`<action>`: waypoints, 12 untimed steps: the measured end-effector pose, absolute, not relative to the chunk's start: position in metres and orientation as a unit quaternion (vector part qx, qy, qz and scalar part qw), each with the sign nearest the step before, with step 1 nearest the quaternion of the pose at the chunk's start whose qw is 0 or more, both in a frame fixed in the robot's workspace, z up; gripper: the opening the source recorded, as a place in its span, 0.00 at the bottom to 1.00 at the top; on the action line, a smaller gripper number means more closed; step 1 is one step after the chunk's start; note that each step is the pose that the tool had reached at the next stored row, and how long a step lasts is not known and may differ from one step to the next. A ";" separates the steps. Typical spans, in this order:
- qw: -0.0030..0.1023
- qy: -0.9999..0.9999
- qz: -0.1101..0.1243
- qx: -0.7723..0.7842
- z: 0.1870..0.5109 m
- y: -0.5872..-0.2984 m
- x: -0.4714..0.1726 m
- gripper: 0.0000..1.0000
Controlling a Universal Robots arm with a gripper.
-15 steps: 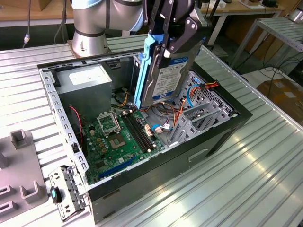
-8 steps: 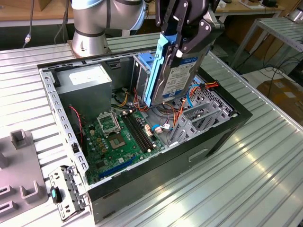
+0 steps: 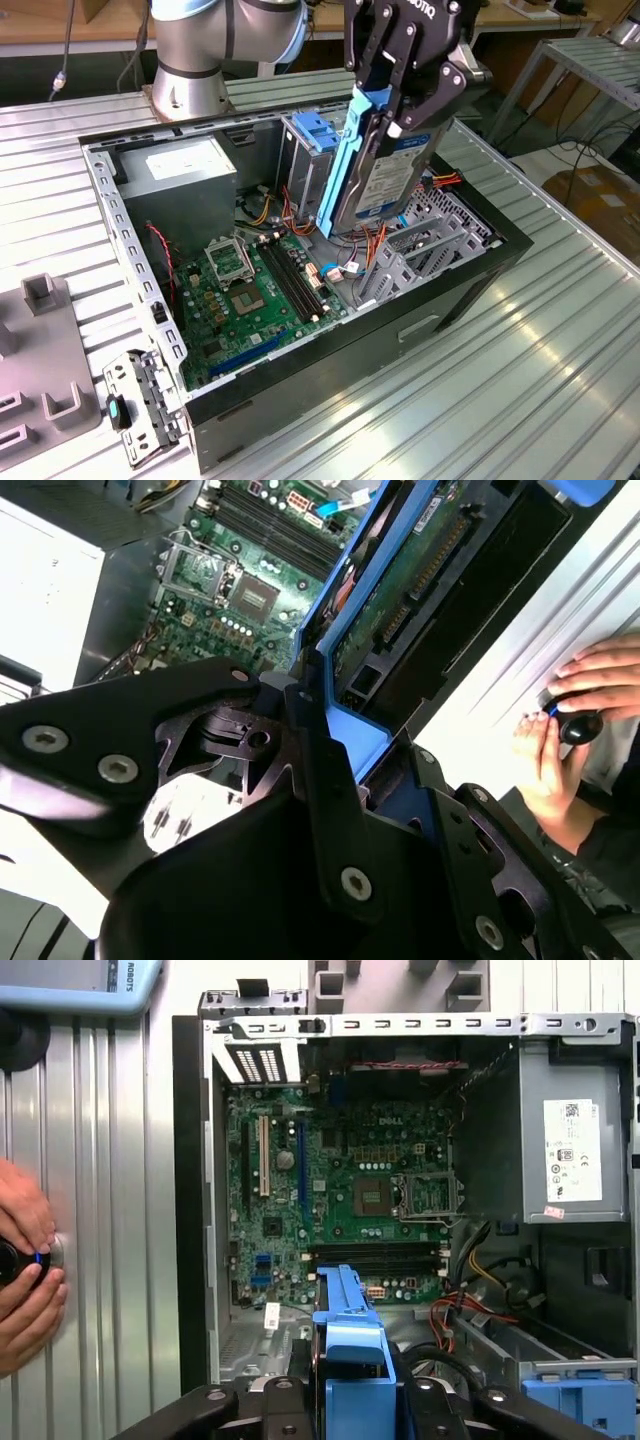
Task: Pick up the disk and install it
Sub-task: 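Insert the disk into the insertion slot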
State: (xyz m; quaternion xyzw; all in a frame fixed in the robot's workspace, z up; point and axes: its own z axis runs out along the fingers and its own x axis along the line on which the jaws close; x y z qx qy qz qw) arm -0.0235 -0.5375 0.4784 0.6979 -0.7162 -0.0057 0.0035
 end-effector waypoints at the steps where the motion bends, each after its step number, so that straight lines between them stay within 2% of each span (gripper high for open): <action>1: 0.004 -0.716 -0.006 0.698 0.478 -0.539 -0.021 0.37; 12: 0.004 -0.717 -0.006 0.697 0.471 -0.544 0.011 0.37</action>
